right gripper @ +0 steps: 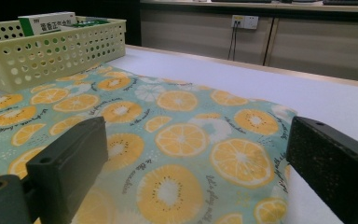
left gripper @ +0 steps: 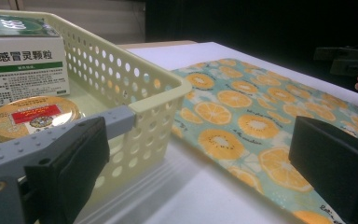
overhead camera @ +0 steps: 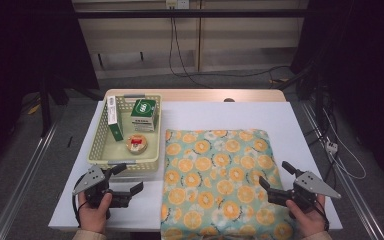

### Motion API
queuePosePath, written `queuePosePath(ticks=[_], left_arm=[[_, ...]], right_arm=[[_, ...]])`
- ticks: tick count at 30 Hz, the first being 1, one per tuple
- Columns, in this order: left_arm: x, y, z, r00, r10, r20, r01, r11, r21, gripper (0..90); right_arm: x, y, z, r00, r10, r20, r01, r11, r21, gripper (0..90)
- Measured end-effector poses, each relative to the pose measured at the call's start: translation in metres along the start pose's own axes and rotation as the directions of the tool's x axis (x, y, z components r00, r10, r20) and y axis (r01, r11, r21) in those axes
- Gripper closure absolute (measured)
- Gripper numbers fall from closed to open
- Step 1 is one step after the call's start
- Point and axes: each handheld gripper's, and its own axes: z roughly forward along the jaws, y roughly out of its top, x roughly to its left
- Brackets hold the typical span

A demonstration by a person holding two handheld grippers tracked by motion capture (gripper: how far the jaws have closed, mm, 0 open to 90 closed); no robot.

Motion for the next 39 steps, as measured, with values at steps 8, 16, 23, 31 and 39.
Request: queuePosePath(ticks=[8, 16, 23, 31, 39], left_arm=[[0.000, 0.000, 0.000, 1.0000, 0.002, 0.004, -0.002, 1.0000, 0.000, 4.8], [-0.001, 0.000, 0.001, 1.0000, 0.005, 0.005, -0.005, 1.0000, 0.004, 4.8], [-0.001, 0.000, 0.001, 1.0000, 0.003, 0.004, -0.003, 1.0000, 0.003, 4.8], [-0.002, 0.001, 0.001, 1.0000, 0.008, 0.005, -0.008, 1.0000, 0.003, 4.8], [-0.001, 0.000, 0.001, 1.0000, -0.001, 0.010, 0.001, 1.0000, -0.002, 4.8]], right_arm=[[0.000, 0.000, 0.001, 1.0000, -0.006, -0.004, 0.006, 1.000, 0.021, 6.2], [0.000, 0.001, 0.002, 0.9998, -0.009, -0.018, 0.009, 0.999, 0.035, 6.3], [0.000, 0.003, 0.003, 0.9990, -0.014, -0.043, 0.016, 0.998, 0.063, 6.4], [0.003, 0.013, 0.006, 0.9963, -0.014, -0.085, 0.024, 0.992, 0.120, 5.6], [0.036, 0.030, 0.022, 0.9714, -0.047, -0.233, 0.099, 0.971, 0.216, 6.9]])
